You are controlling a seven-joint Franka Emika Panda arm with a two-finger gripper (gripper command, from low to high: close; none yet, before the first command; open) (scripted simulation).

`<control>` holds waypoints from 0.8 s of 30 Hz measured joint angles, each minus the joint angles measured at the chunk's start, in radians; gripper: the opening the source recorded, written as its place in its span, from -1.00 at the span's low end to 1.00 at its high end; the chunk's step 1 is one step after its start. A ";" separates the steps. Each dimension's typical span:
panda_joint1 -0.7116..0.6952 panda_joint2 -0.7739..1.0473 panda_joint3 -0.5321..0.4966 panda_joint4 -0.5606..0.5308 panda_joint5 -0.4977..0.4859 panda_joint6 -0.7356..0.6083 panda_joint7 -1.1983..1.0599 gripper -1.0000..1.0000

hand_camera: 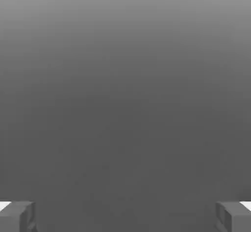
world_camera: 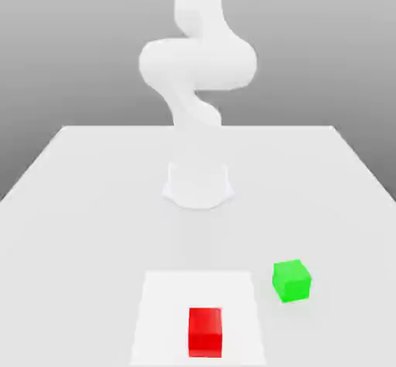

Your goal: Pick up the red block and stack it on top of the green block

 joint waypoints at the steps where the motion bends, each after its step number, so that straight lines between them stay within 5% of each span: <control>1: -0.001 0.039 0.002 -0.009 -0.001 0.016 0.002 0.00; 24: 0.004 0.876 0.016 -0.197 -0.008 0.367 0.031 0.00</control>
